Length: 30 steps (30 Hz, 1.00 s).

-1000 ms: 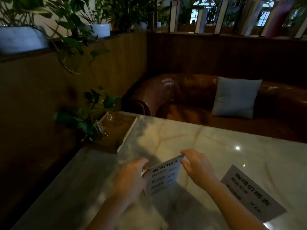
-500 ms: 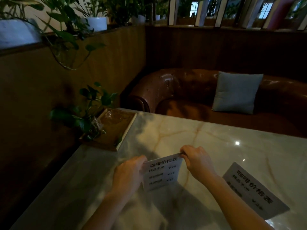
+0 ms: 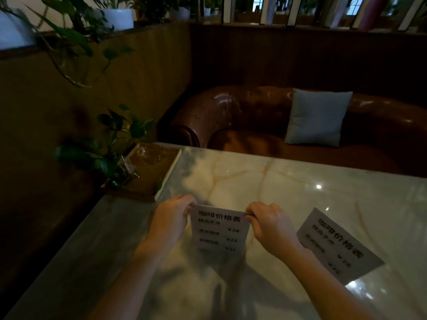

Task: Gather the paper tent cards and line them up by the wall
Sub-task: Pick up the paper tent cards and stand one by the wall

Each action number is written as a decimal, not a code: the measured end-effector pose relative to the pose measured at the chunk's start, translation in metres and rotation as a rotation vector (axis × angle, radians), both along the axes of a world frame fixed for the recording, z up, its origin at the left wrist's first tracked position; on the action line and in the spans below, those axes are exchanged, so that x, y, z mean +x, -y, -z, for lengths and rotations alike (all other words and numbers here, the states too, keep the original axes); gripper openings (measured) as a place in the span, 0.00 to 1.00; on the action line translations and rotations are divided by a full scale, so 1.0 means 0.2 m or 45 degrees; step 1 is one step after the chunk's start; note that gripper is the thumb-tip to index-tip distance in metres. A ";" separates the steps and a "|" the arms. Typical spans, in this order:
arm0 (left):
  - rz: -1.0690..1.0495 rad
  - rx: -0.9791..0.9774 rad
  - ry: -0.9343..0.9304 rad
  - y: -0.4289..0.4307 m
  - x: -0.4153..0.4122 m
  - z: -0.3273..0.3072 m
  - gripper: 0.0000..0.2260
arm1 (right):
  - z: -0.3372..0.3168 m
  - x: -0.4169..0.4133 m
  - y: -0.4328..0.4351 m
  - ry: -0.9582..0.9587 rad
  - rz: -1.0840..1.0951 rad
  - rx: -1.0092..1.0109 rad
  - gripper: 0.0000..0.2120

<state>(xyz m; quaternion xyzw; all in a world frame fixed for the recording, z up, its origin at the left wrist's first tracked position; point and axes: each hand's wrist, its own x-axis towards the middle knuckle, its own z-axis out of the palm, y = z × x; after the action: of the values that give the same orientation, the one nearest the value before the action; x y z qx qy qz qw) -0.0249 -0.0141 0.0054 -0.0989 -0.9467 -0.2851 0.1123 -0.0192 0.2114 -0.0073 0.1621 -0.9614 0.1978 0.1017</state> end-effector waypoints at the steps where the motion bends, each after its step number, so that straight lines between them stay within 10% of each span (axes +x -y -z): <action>1: 0.010 -0.002 -0.002 0.00 0.00 0.00 0.06 | 0.00 0.01 0.00 0.000 0.003 0.000 0.06; 30: 0.412 -0.108 0.230 0.03 -0.03 -0.03 0.13 | -0.06 0.20 0.04 0.307 0.204 0.089 0.14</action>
<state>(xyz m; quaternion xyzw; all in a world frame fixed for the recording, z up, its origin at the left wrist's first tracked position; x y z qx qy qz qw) -0.0309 -0.0194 0.0116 -0.2286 -0.9358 -0.2672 -0.0247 0.0201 0.2030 0.0042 0.0635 -0.9828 0.1736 -0.0047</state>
